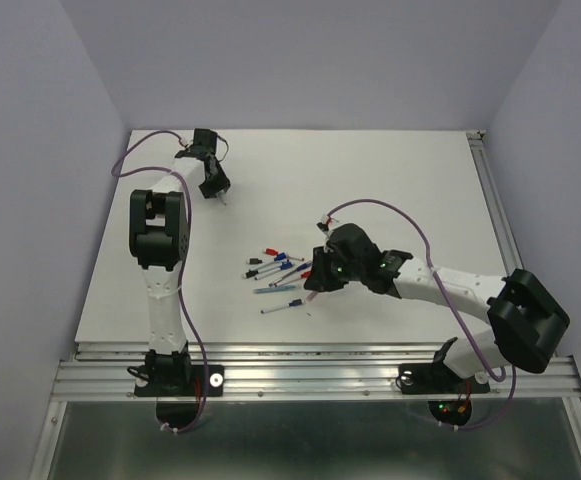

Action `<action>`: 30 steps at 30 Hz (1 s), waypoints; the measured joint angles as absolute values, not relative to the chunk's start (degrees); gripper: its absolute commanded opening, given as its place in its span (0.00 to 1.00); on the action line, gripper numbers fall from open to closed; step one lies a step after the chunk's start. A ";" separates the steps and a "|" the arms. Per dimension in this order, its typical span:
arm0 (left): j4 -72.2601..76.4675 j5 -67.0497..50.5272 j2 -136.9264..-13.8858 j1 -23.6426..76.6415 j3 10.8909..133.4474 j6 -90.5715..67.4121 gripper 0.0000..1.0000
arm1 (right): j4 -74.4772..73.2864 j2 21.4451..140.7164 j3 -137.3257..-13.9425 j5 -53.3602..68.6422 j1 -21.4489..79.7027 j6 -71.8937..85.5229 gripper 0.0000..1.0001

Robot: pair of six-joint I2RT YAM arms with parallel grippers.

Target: Open the pen caps

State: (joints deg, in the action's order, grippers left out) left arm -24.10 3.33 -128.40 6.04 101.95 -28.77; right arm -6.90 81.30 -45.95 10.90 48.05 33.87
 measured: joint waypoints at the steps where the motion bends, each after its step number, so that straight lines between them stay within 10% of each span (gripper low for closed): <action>1: -24.27 3.53 -128.40 6.04 101.86 -28.64 0.57 | -7.03 81.30 -46.11 10.76 48.05 33.87 0.08; 13: -22.44 1.91 -117.16 6.04 92.53 -28.62 0.91 | -10.41 78.83 -47.53 7.33 48.05 34.09 0.10; 30: -6.96 -2.98 -81.69 16.29 45.98 -36.25 0.99 | -23.55 60.71 -35.62 -8.47 35.68 43.81 0.17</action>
State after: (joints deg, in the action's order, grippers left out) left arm -6.96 -2.98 -81.69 16.29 45.98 -36.25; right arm -23.55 60.71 -35.62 -8.47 35.68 43.81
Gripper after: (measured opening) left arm 0.986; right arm 0.223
